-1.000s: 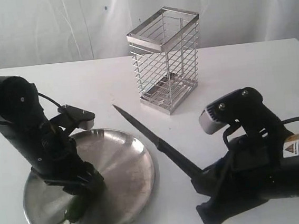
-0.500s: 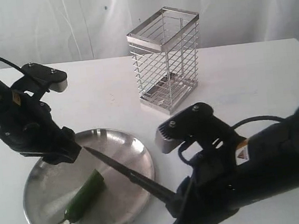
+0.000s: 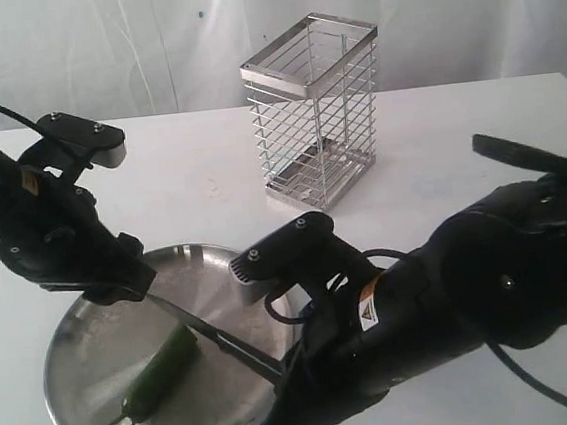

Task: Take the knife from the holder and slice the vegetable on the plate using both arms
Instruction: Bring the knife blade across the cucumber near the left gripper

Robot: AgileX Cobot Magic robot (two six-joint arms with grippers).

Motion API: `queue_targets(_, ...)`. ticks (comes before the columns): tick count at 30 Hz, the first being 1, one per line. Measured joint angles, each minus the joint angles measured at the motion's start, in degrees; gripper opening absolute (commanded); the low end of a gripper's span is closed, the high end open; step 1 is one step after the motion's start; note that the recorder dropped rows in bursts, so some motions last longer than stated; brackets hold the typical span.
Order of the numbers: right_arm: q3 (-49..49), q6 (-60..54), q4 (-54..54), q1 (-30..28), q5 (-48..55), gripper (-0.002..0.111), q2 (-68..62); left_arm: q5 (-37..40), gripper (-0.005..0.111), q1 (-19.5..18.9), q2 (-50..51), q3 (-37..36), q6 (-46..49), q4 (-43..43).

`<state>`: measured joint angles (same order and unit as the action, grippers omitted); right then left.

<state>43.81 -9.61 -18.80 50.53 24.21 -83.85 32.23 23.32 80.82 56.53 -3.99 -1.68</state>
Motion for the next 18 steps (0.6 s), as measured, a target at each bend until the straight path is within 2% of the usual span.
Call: queue_targets(18, 0.09, 0.61, 0.1, 0.14, -2.67, 0.0, -5.18, -1.62, 0.069, 0.0, 0.0, 0.0, -0.03, -0.1)
